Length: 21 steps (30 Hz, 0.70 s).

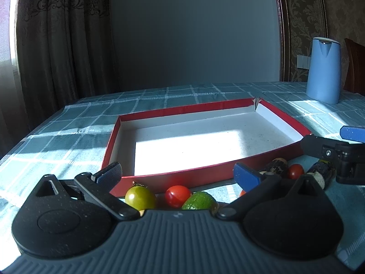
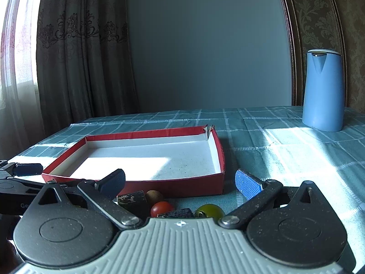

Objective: Organize fruits

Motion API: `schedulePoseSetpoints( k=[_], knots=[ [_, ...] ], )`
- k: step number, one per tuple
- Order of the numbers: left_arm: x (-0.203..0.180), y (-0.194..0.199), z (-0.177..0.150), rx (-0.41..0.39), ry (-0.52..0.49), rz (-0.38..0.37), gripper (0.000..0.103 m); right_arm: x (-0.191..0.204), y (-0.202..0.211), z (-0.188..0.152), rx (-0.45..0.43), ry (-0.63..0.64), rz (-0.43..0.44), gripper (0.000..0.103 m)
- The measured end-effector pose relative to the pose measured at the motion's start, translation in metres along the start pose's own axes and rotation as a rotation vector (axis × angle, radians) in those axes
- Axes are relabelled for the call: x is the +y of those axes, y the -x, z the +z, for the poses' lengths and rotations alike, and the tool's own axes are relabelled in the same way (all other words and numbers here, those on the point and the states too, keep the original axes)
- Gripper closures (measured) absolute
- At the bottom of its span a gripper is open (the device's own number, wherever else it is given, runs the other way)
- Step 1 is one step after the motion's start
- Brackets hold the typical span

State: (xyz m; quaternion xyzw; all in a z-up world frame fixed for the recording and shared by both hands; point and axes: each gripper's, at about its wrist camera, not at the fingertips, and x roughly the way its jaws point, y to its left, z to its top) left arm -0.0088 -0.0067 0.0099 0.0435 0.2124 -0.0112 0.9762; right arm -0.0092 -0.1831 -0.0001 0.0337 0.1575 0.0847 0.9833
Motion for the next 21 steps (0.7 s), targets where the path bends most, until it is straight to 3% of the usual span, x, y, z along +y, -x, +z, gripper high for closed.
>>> schedulePoseSetpoints(
  k=[9,13,21],
  knots=[
    [0.013,0.010,0.000,-0.077,0.047,0.004,0.000,-0.003,0.004,0.000,-0.019,-0.017,-0.032,0.000],
    [0.026,0.013,-0.003,-0.069,0.085,0.048,0.000,-0.008,0.004,0.001,-0.021,-0.043,-0.032,0.000],
    [0.065,0.017,-0.015,0.003,0.194,0.036,0.000,-0.009,0.005,0.002,-0.017,-0.055,-0.015,0.000]
  ],
)
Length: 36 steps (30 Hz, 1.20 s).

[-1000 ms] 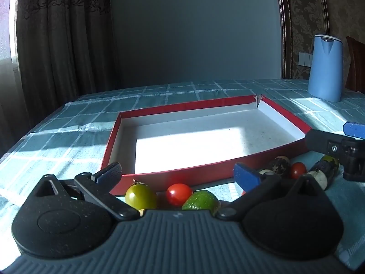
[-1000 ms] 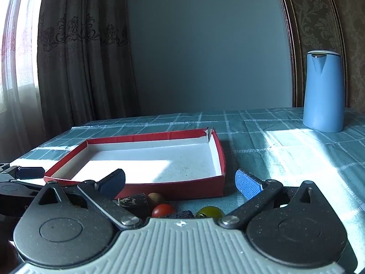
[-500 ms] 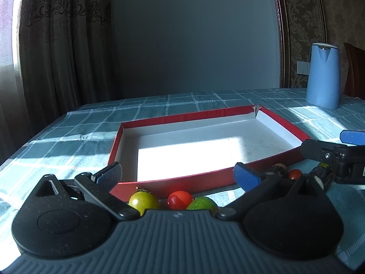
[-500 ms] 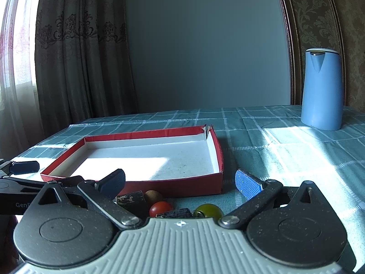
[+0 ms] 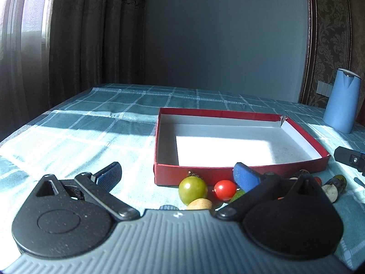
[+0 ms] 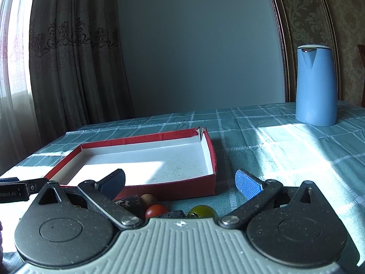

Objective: Organize fruits

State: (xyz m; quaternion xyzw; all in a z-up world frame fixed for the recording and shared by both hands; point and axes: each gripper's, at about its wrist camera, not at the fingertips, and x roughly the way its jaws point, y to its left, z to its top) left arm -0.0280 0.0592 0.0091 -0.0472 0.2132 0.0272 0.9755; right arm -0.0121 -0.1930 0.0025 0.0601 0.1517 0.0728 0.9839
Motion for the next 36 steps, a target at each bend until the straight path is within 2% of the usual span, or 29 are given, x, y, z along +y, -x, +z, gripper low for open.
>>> schedulePoseSetpoints(
  k=[3,9,17,21,36],
  knots=[
    [0.002,-0.001,-0.001,0.009,0.015,0.000,0.000,-0.001,0.001,0.000,-0.001,-0.006,0.001,0.000],
    [-0.009,-0.003,-0.004,0.036,-0.043,0.037,0.000,0.000,-0.002,-0.001,0.017,0.002,-0.003,0.000],
    [-0.015,-0.013,-0.006,0.114,-0.089,0.042,0.000,0.001,-0.007,-0.002,0.055,0.008,-0.016,0.000],
    [-0.013,-0.012,-0.007,0.126,-0.082,0.020,0.000,-0.002,-0.009,-0.002,0.067,-0.008,-0.023,0.000],
    [-0.009,-0.011,-0.011,0.143,-0.072,0.033,0.000,-0.005,-0.009,-0.001,0.066,-0.028,-0.029,0.000]
  ],
)
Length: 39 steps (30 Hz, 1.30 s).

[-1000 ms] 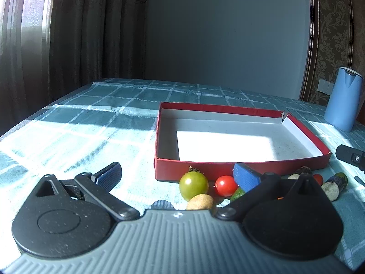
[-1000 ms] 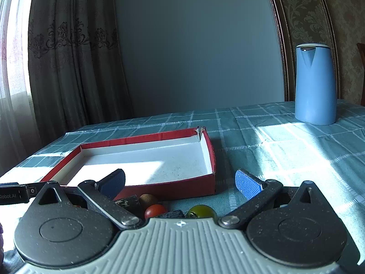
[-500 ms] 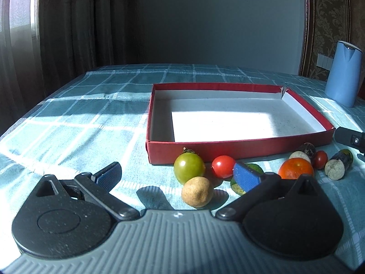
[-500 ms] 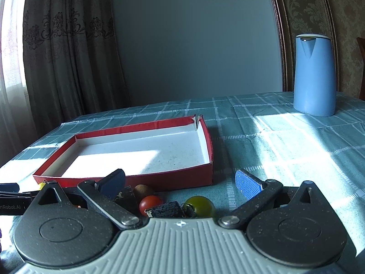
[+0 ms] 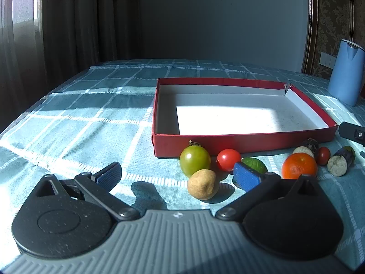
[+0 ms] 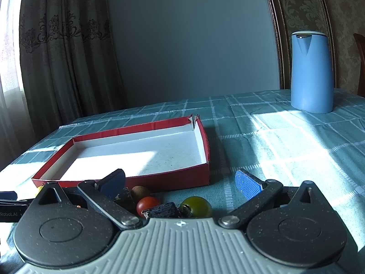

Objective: Organize fruits

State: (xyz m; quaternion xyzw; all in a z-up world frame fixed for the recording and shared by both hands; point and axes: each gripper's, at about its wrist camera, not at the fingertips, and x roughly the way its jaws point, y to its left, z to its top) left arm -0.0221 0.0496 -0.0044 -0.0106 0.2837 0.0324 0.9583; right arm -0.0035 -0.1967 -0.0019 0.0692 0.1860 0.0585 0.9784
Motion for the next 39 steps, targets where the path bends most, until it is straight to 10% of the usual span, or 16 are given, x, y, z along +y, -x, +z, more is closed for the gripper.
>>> schedulePoseSetpoints(
  k=[16,39],
  knots=[
    [0.006,0.005,-0.009,0.038,-0.073,-0.008,0.000,0.000,0.001,0.001,-0.001,0.008,-0.005,0.000],
    [-0.016,-0.005,-0.006,0.012,-0.145,-0.086,0.071,-0.014,0.004,0.004,-0.005,-0.019,-0.062,0.000]
  ],
)
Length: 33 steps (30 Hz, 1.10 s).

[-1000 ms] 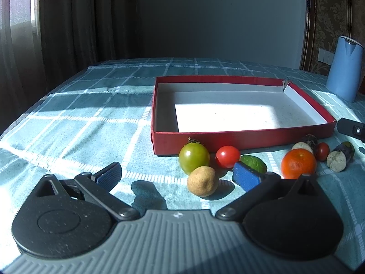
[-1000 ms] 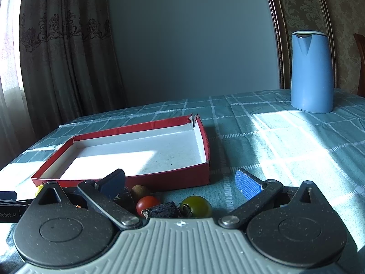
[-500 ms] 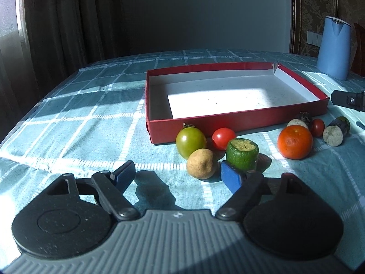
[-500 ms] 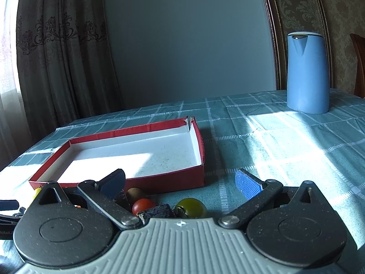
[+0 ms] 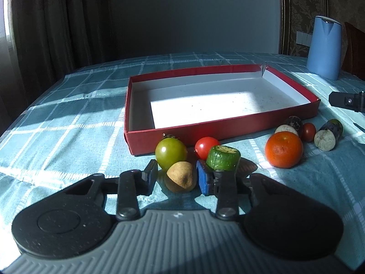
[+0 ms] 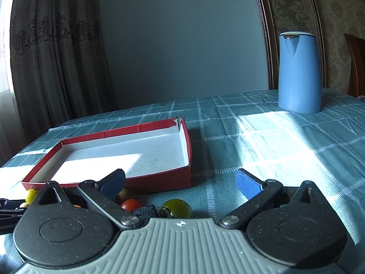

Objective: Organize fruits
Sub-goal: 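Grasp the brown potato with the left tool while the right tool grasps a dark eggplant slice, then release the potato into the box with the left tool while the right tool drops the eggplant slice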

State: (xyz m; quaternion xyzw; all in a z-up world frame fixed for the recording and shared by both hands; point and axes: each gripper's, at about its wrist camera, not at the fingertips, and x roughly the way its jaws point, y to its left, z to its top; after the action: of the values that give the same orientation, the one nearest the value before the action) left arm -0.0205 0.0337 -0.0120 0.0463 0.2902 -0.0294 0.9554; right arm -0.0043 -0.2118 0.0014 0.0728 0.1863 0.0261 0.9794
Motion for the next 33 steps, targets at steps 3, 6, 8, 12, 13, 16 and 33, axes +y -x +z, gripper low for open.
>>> schedulePoseSetpoints(
  k=[3,6,8,12,13,16,33],
  knots=[
    [-0.002,0.002,-0.002,-0.010,-0.021,-0.012,0.075,-0.014,0.004,0.000,0.002,-0.050,-0.011,0.000],
    [0.000,0.002,-0.002,-0.013,-0.014,-0.025,0.076,-0.032,0.010,-0.006,0.014,-0.083,-0.020,0.000],
    [0.003,0.003,-0.002,-0.012,0.002,-0.036,0.076,-0.043,0.012,-0.010,0.038,-0.094,-0.022,0.000],
    [0.008,0.003,-0.002,-0.011,0.032,-0.063,0.076,-0.043,0.017,-0.015,0.070,-0.040,0.034,0.001],
    [0.008,0.003,-0.002,-0.011,0.032,-0.063,0.076,-0.037,0.019,-0.017,0.069,0.006,0.050,0.004],
    [0.006,0.003,-0.003,-0.012,0.012,-0.050,0.076,-0.015,0.023,-0.022,0.082,0.150,0.093,0.018],
    [-0.003,0.004,-0.005,-0.019,-0.030,-0.028,0.077,0.030,-0.013,-0.022,0.214,0.293,0.219,0.055]
  ],
)
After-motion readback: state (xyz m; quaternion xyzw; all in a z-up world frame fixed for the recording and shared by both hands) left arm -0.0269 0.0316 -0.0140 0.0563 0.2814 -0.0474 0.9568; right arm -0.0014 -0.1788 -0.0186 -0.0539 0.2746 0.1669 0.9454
